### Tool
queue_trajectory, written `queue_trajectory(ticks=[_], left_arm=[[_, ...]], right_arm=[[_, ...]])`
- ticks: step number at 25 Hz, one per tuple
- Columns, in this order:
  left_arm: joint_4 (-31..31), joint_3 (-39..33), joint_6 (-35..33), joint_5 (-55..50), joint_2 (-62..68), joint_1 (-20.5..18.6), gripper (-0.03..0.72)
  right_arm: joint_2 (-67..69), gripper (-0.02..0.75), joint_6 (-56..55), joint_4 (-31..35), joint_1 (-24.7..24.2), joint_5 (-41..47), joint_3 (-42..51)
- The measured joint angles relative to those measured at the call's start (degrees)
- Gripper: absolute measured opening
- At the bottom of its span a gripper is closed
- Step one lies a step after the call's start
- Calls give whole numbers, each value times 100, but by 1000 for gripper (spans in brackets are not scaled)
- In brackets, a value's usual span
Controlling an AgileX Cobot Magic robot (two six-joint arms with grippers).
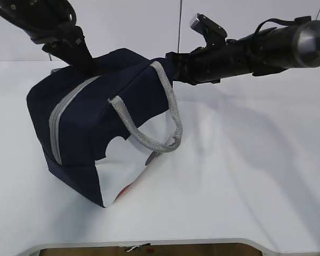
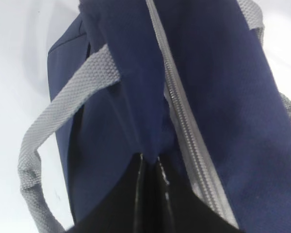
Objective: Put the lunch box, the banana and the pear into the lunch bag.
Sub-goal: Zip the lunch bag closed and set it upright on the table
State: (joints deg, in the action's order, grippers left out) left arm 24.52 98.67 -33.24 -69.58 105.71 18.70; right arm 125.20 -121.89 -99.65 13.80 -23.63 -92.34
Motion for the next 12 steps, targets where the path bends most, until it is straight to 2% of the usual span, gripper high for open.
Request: queue_trajectory(ticks=[5,12], left_arm=[[0,0,0,0,0,0,6],[0,0,0,0,0,0,6]], right_arm=[[11,17,-263,-510,0,-94,-153],[68,17,-545,-547,0,-218,-207]])
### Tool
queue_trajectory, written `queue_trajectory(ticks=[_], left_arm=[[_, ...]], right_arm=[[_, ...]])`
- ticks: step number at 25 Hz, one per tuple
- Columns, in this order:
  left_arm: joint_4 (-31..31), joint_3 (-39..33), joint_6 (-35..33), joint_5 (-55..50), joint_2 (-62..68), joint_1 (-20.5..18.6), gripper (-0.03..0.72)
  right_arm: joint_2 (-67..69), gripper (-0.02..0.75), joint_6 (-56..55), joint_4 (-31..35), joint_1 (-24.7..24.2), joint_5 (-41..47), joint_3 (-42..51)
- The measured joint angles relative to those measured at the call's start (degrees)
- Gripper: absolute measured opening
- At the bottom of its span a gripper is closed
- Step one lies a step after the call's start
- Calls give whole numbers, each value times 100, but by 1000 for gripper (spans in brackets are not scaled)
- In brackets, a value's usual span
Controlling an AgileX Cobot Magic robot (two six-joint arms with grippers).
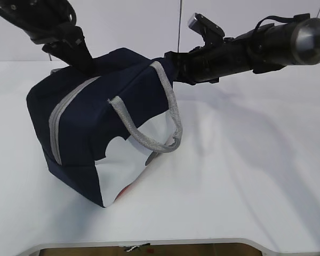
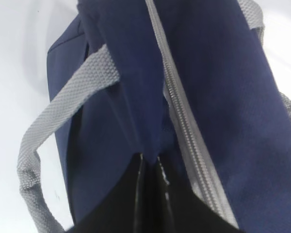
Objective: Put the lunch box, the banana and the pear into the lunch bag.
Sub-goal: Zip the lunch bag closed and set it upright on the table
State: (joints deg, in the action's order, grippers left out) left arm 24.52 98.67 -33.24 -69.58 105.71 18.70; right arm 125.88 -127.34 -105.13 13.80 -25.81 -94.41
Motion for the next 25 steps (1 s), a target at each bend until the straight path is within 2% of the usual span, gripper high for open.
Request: queue_trajectory(ticks=[4,7,10,15,18,21,25], left_arm=[[9,0,-7,0,0,0,6],[9,0,-7,-8,0,0,6],[20,0,-7,-8,0,0,6],[57,0,-7,-12,0,0,7],[81,0,5,-21,0,0,22],[81,0,84,-21,0,0,88],[81,0,208,-47,0,0,241]], right_arm=[[13,18,0,0,0,-127,-161],[13,50,0,0,0,-164,-216],[13,149,0,0,-8,-164,-216],[-142,359,0,-3,-8,-164,-232],[-265,409,87,-3,-8,-164,-243],[-440,421,596,-3,-8,-218,-268],[-749,422,1227,-3,-8,-290,-290]])
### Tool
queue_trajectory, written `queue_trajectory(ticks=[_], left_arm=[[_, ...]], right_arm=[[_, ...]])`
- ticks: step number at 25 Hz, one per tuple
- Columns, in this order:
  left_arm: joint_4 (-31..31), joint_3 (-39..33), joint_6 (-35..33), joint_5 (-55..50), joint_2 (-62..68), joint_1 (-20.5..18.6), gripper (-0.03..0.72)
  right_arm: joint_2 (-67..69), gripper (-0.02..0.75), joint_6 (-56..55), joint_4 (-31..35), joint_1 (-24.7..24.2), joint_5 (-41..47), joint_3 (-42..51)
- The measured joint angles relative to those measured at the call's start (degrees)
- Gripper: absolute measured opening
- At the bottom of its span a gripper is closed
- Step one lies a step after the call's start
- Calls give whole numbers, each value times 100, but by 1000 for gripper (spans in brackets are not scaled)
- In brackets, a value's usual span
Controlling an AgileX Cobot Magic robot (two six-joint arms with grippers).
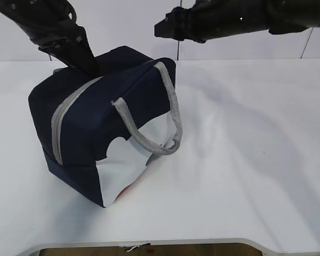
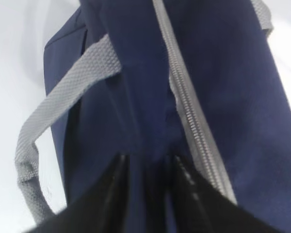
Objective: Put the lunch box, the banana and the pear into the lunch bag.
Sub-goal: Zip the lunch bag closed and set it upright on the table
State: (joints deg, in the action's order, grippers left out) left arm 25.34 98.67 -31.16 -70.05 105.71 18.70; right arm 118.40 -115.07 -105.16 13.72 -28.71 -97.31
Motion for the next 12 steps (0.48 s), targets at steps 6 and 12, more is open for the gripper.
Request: queue_trajectory(ticks=[6,12], left_arm=[[-12,0,84,-21,0,-4,343],[-12,146,156,-54,0,-4,344]], right_arm=[[-448,422,283,0,0,-88,-23],[-710,422,566,0,0,-555,-23]])
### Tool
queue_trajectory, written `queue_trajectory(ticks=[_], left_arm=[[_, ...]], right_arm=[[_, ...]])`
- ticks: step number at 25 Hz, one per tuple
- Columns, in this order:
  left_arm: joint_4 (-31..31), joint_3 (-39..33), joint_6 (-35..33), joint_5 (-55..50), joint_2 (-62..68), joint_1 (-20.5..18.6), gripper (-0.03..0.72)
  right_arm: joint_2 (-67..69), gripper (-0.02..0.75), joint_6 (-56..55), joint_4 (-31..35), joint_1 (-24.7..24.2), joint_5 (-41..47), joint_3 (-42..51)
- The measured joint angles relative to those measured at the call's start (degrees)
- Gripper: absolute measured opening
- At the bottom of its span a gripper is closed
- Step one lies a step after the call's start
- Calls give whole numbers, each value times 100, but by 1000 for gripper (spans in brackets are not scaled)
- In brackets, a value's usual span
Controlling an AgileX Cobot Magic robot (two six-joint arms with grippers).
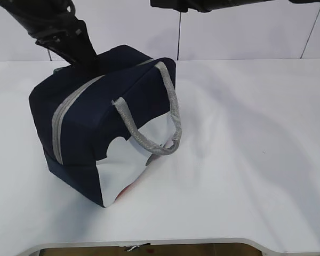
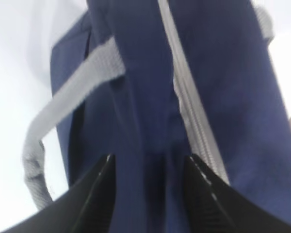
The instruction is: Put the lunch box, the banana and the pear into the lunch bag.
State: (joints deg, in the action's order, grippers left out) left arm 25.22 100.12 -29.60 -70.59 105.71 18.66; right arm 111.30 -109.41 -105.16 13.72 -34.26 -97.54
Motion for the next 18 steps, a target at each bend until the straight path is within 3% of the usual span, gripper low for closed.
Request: queue_trajectory(ticks=[6,13,18], left_arm=[[-179,501,422,-16,0,0,344],[-1304,550,1560,-50,-391,-9,344],[-1380,563,1887,-99,-977,-9,333]], right_arm=[[-263,422,197,0,0,-251,0],[-668,422,356,0,-13,-422,0],[-879,422,377,0,-13,-763,0]])
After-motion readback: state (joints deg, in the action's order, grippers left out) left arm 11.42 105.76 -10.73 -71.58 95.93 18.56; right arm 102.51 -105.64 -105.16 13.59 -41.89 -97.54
